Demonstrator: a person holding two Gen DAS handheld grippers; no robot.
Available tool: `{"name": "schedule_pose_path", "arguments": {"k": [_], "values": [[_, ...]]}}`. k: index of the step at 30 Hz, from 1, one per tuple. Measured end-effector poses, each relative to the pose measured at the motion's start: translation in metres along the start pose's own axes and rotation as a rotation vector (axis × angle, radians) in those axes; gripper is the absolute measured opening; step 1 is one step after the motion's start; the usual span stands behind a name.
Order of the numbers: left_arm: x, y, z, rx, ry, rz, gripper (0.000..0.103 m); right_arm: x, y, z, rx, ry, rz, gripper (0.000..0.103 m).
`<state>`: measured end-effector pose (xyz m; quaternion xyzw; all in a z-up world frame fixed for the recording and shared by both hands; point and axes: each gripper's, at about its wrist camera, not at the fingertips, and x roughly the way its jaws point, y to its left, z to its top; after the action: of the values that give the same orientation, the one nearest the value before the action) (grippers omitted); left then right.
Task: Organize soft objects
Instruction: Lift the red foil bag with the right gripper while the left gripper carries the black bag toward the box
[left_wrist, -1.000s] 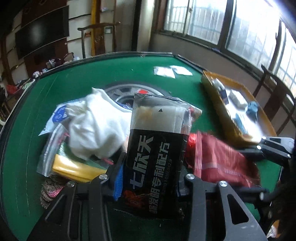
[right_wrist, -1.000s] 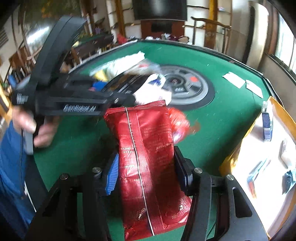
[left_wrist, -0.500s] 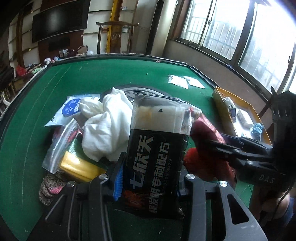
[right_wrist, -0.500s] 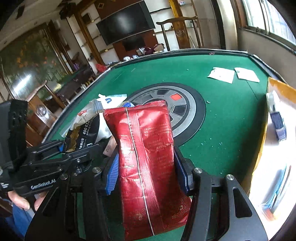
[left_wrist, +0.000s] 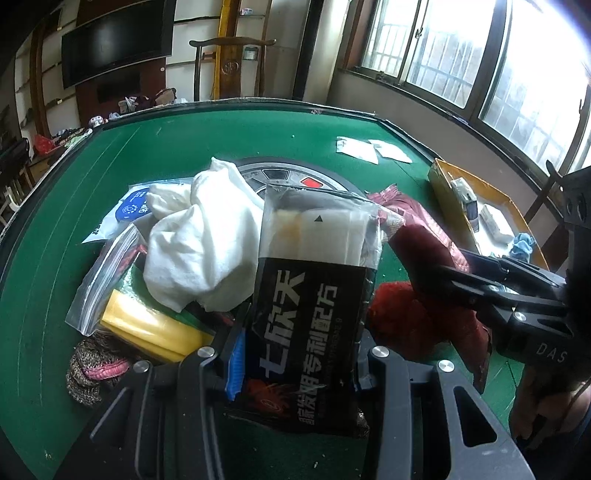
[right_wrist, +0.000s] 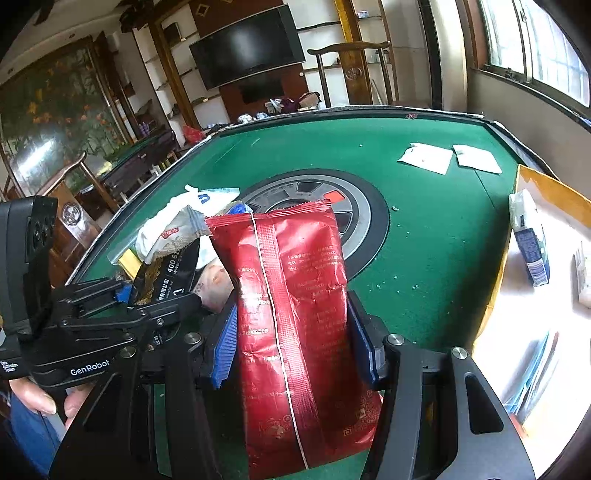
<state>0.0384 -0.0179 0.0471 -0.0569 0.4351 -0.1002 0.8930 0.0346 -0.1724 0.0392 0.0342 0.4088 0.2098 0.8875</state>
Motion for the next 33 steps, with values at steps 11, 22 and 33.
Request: {"name": "schedule_pose_path", "arguments": {"k": [11, 22, 33], "values": [[0.001, -0.001, -0.001, 0.005, 0.004, -0.001, 0.042, -0.005, -0.004, 0.000, 0.016, -0.004, -0.003, 0.053], [0.001, -0.001, -0.001, 0.006, 0.002, -0.002, 0.042, -0.006, -0.006, 0.001, 0.022, -0.013, -0.004, 0.053], [0.000, -0.009, -0.001, 0.014, -0.010, -0.035, 0.042, -0.018, -0.019, 0.006, 0.066, -0.056, 0.001, 0.053]]}}
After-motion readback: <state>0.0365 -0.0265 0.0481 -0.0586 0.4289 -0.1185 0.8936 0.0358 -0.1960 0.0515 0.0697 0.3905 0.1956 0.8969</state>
